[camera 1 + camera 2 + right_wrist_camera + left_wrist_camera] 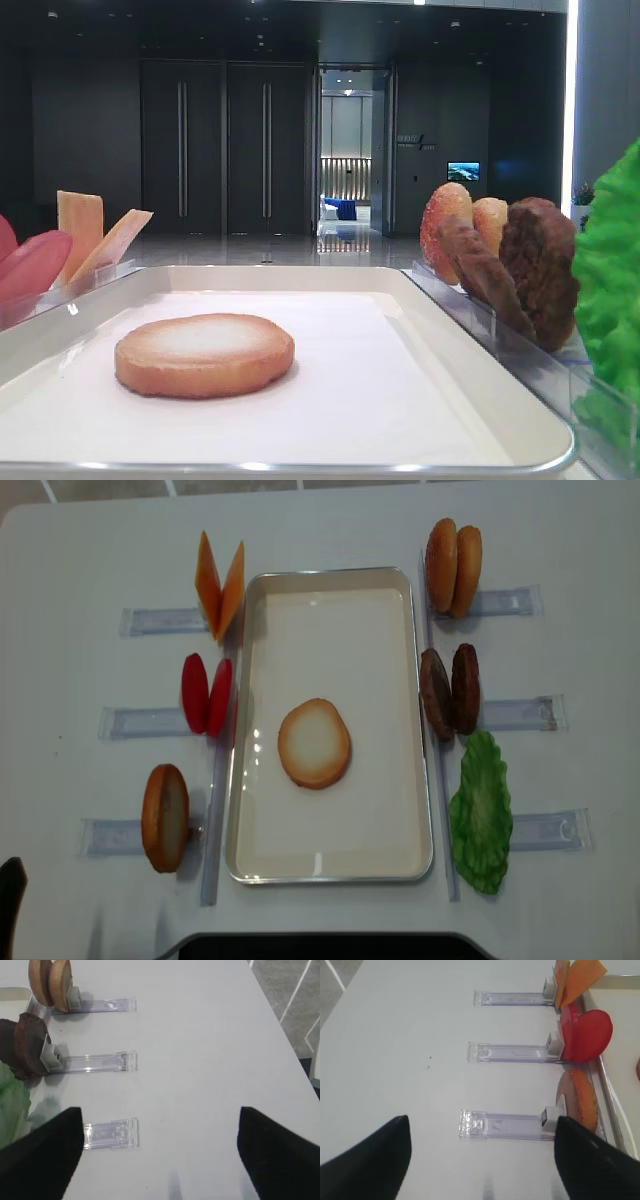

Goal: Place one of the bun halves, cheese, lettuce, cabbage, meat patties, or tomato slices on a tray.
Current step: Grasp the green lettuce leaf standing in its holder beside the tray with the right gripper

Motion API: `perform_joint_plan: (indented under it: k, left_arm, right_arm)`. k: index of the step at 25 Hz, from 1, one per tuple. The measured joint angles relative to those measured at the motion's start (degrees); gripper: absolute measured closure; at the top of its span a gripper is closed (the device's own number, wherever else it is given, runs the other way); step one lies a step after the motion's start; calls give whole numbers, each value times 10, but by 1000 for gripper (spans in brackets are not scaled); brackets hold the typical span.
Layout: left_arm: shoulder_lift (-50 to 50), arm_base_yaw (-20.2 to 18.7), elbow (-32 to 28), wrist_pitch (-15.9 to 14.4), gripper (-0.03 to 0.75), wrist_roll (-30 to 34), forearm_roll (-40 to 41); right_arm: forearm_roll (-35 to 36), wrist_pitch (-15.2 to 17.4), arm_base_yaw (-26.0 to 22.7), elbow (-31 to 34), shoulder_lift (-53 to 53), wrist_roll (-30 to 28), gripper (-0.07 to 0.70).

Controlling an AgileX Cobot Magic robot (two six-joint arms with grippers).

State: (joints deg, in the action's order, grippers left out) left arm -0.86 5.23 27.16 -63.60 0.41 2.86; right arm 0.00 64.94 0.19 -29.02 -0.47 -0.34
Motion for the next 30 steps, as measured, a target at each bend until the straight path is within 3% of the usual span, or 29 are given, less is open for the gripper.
perform_joint_plan:
  k: [15,23,27,30]
  left_arm:
    - [0,0,0,0,20,0,0]
    - [0,0,0,0,20,0,0]
    - [0,0,0,0,20,0,0]
    - [0,0,0,0,20,0,0]
  right_arm:
    - [0,-1,0,-3,12,-1,40]
    - [0,-44,0,-53,322,-1,40]
    - [6,-44,0,-109,507,-5,40]
    - [27,-39,0,-138,584,-16,40]
